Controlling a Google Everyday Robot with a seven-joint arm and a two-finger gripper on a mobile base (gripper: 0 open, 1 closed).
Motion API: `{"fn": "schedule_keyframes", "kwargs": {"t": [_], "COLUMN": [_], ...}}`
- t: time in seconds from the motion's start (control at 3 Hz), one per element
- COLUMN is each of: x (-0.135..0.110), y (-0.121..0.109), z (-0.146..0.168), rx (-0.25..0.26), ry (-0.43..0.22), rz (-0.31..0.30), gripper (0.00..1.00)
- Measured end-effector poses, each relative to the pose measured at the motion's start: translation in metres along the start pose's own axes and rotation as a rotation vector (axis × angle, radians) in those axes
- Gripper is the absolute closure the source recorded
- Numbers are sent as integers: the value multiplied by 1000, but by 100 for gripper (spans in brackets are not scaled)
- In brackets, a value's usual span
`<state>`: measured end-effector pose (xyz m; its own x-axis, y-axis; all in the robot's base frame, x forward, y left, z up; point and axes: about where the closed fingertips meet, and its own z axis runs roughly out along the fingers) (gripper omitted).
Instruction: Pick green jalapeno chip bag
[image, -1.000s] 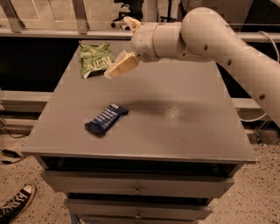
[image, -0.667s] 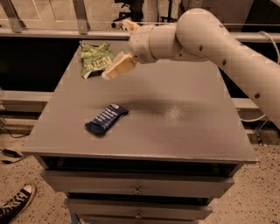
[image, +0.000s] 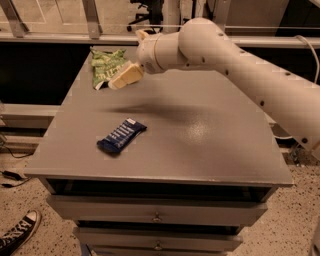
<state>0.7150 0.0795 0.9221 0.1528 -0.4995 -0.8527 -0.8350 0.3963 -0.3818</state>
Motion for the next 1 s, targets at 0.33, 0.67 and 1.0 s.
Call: {"fn": "schedule_keyframes", "kwargs": {"t": [0.33,0.67,1.0], "x": [15,41,57], "y": [-16,-38,-51], "z": [21,47,60], "rx": [43,76,85], "ry": [4,33,50], "rz": [56,115,149], "gripper": [0,0,0]}}
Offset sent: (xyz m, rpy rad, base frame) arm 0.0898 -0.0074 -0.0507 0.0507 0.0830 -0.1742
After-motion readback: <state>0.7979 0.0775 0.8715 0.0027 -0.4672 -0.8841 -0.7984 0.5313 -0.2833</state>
